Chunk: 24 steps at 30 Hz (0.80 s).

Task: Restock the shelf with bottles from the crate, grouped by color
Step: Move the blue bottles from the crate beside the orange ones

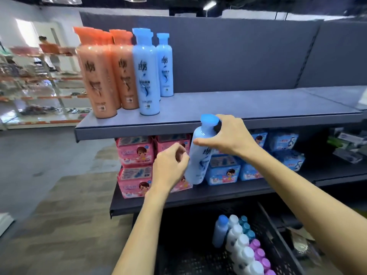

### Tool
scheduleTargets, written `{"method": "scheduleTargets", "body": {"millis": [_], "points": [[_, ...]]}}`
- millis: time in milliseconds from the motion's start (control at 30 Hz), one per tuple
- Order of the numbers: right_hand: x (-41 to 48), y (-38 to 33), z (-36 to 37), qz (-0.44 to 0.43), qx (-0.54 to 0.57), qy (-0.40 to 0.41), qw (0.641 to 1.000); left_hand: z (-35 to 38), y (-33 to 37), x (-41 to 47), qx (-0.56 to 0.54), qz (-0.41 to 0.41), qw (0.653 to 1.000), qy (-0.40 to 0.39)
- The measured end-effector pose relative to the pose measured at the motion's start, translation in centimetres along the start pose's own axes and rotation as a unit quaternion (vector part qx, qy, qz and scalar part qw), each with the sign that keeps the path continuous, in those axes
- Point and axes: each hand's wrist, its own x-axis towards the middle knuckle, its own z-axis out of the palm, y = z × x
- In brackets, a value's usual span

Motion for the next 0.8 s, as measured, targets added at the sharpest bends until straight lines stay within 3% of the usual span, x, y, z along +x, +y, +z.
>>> {"method": "scheduleTargets", "body": {"millis": [300, 800], "points": [[4.4, -5.6, -5.1, -0.052, 0.043, 0.062, 0.996, -5.8, 4.8, 5.7, 0.010, 0.077, 0.995, 0.068], [11.7, -8.9, -8.3, -0.092, 0.022, 0.097, 0.991, -13.5, 9.5, 13.3, 0.148, 0.177, 0.970, 0.076]]}}
